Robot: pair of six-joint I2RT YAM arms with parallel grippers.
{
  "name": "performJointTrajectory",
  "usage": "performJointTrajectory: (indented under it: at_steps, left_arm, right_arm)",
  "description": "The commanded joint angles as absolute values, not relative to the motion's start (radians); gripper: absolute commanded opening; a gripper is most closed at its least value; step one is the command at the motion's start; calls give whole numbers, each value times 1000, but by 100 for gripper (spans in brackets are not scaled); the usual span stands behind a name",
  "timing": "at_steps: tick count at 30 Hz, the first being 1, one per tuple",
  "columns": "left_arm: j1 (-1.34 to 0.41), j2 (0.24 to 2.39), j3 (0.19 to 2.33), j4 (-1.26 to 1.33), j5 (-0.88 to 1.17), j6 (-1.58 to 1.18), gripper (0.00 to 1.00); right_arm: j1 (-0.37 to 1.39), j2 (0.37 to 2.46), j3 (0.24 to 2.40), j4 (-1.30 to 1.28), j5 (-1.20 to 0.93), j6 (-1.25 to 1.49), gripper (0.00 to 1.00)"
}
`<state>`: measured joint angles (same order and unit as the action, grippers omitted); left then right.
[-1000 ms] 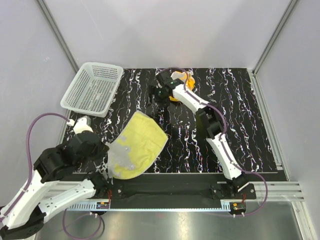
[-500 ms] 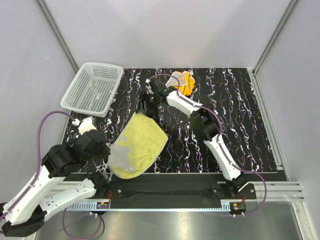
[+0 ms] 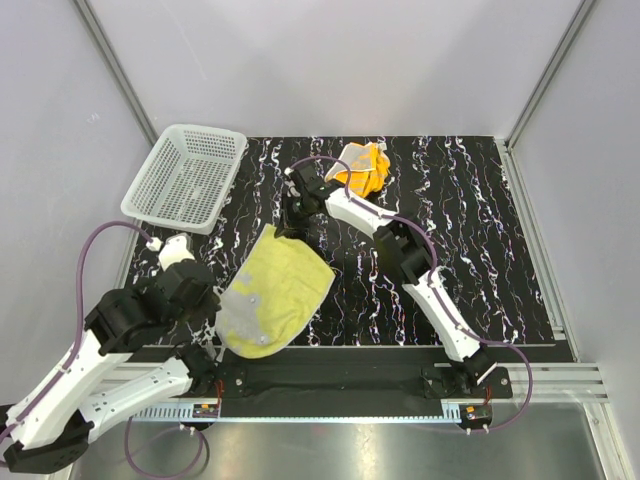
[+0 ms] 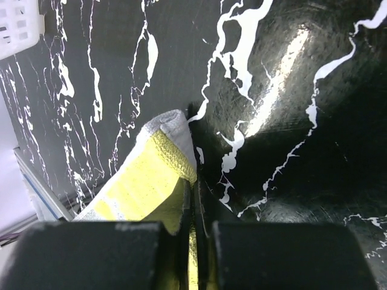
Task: Roll the towels
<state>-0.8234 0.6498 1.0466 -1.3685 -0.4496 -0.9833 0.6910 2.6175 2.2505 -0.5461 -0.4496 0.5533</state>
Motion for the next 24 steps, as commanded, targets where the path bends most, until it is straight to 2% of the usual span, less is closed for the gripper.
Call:
performJointTrajectory:
  at_steps: [1,6,10,12,18,20,24]
  left_arm:
    - [-821,670,1069,-1459,-476,-933,0]
    - [-821,735,1146,-1394,-500,-864,0]
    - [-819,801,1190,-1335,-540,-805,0]
    - [-819,818,1204,-1286,-546,-766,0]
    - [-818,850,1235,-1175,-552,-672,0]
    - [-816,862,1274,-1170,-548,-652,0]
    - [-816,833,1316,-1117,-497,-572,0]
  right_arm:
    - [687,2556,2192,-604,-345,503,0]
    - [623,2328,1967,-623,-180,491,0]
    - [551,2024,1636,-635,56,492,0]
    - [545,1927,1538,-647,135,500,0]
    - [546,1526,1238,-673,178,538,0]
    - [545,1429,1204,-708,199,567,0]
    - [545,1109,1122,-802,224,595,0]
